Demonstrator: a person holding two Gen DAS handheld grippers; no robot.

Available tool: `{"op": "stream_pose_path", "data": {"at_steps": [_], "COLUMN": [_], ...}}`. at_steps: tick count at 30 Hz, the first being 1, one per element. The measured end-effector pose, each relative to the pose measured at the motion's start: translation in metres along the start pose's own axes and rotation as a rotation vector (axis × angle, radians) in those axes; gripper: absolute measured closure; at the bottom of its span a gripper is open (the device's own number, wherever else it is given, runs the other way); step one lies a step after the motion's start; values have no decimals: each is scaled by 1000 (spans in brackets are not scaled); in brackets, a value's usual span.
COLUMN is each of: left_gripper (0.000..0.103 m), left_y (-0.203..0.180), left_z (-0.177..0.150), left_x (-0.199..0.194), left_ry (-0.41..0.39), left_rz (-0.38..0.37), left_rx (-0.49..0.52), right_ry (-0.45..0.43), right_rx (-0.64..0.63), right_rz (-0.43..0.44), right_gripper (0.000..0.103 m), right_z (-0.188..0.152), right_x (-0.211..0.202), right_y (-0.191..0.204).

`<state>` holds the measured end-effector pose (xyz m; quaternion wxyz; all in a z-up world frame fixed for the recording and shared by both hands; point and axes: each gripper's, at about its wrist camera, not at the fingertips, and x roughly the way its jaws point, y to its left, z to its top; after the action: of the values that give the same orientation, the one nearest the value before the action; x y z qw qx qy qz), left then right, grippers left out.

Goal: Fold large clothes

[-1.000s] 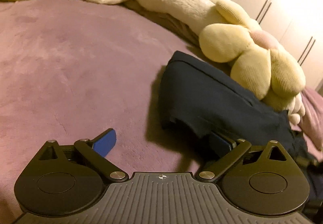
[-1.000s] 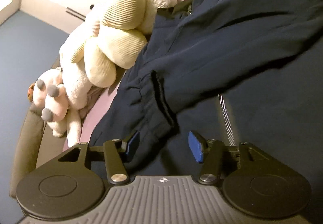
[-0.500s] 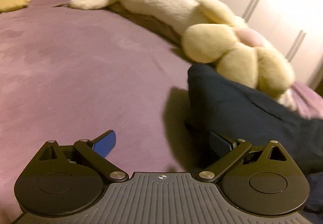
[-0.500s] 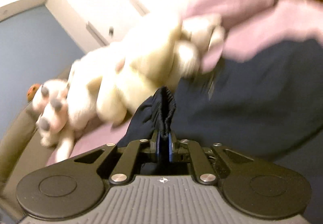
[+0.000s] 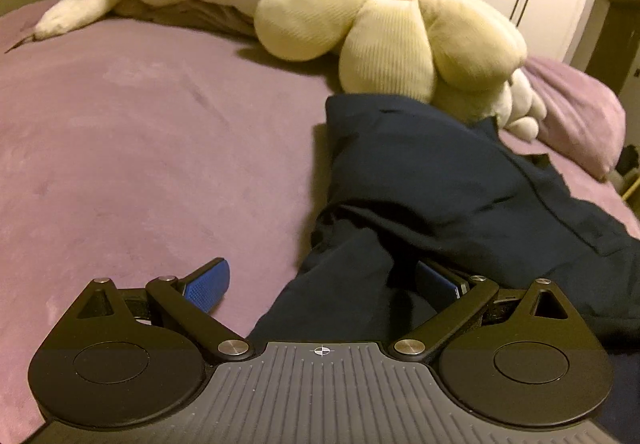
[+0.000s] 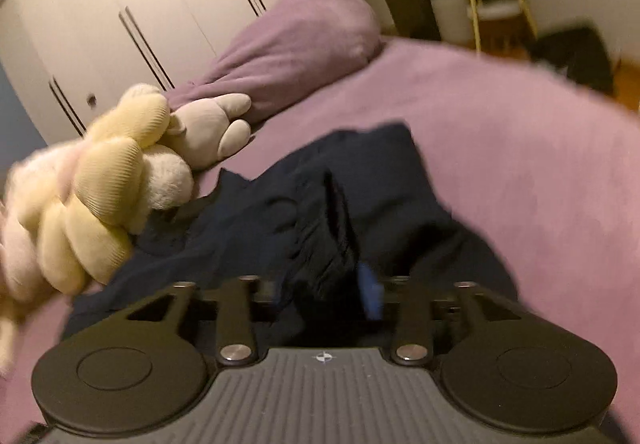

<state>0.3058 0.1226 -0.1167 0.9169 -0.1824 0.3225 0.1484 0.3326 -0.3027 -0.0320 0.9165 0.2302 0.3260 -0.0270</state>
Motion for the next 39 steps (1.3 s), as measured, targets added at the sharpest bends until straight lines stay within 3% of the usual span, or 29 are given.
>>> {"op": "stream_pose_path", "data": {"at_steps": [3,4,5,7,8,11,12,14,15,17,19,21,24,26,31,33,39], "left_gripper": [1,1,1,1,1,1,1,1,1,1,1,1,1,1,0,0,0], "left_y": [1,1,0,1,2,5,6,5,2,-15,-38,-67,-104,-116,-119,-119,-113], "left_z": [1,2,3,5,7,14,18,27,31,42,48,50,47,38,15,13,17], "left_x": [2,1,1,-3,-3,-7,-11,-20,-22,-19,-10,2,31,52,90,93,93], "left_ry": [13,4,-8,-31,-33,-27,-39,-90,-114,-128,-119,-128,-122,-112,-106,-116,-106], "left_rz": [16,25,33,55,67,83,88,82,75,31,-25,-69,-60,-33,9,1,-28], "left_rx": [8,16,25,44,53,69,72,76,75,73,80,115,208,252,331,329,334], "right_ry": [29,38,47,34,-19,-148,-145,-90,-99,-203,-231,-174,-86,-34,32,-17,-17], "right_rx": [6,-10,-33,-96,-132,-157,-171,-216,-230,-234,-226,-243,-337,-382,-486,-573,-555], "right_rz": [3,-2,-15,-41,-44,-67,-92,-162,-212,-274,-240,-134,-3,11,-57,-47,-19], "right_gripper": [56,60,78,86,88,86,84,67,66,64,62,62,69,80,90,90,90], "right_z": [-5,-6,-11,-15,-15,-10,-8,-7,-6,-5,-2,-3,-12,-17,-37,-49,-41], "right_x": [9,14,19,18,11,-10,-9,0,0,-13,-15,0,34,58,111,118,117], "right_y": [0,3,10,23,30,37,36,33,31,30,37,54,92,112,114,108,105]}}
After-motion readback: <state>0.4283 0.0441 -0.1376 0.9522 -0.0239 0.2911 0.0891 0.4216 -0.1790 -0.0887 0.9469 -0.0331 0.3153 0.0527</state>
